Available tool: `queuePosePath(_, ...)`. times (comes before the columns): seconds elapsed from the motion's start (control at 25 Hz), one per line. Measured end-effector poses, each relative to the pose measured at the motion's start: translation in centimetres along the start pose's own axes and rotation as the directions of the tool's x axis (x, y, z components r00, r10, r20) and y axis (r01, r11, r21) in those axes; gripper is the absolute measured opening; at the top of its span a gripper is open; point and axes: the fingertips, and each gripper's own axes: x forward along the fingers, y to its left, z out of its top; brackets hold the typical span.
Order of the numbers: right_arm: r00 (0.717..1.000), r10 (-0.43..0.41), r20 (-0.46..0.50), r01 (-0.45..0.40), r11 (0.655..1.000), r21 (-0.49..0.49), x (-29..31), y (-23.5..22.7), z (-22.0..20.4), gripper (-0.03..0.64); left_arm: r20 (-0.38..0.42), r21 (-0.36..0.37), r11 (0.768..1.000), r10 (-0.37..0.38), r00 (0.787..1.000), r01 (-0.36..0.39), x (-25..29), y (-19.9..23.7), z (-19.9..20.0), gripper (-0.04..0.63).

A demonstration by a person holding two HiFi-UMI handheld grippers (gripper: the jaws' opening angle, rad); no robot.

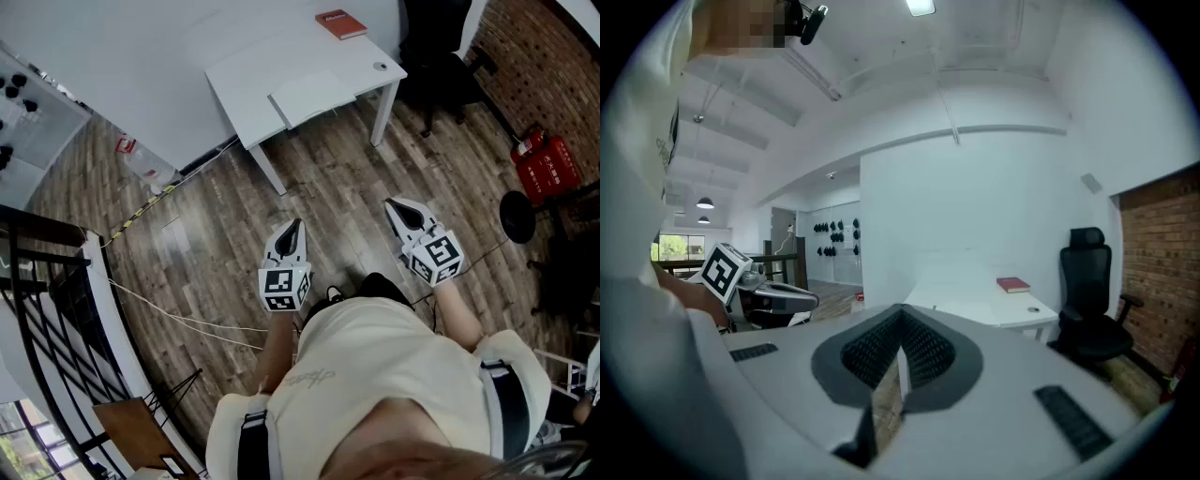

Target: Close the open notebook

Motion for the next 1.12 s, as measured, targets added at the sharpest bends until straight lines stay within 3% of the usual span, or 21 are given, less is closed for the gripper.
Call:
queuePosePath(0.28, 0.998, 0.006, 0.066, -0.014, 0.992, 0.125, 0.8, 0.8, 0.7, 0.006, 0.013, -0.017, 1.000, 0.023, 1.000, -0.023, 0.0, 1.7, -1.0, 0.026)
queuePosePath(0.56, 0.998, -0.058, 0.031, 0.058, 0.998, 0.015, 0.4, 0.0, 1.2, 0.008, -0.011, -0.032, 0.999, -0.041, 0.999, 0.040, 1.9, 1.3, -1.7, 0.026)
queuePosePath(0.8, 0.996, -0.090, 0.020, 0.089, 0.995, 0.050, 1.6, -2.2, 1.1, 0.008, -0.025, -0.043, 0.997, -0.069, 0.997, 0.068, 5.4, 2.0, -1.3, 0.026)
queuePosePath(1.12, 0.997, -0.065, 0.037, 0.062, 0.995, 0.078, 3.0, -6.4, 0.8, 0.008, -0.040, -0.005, 0.997, -0.081, 0.996, 0.080, 9.0, 0.4, 0.5, 0.029)
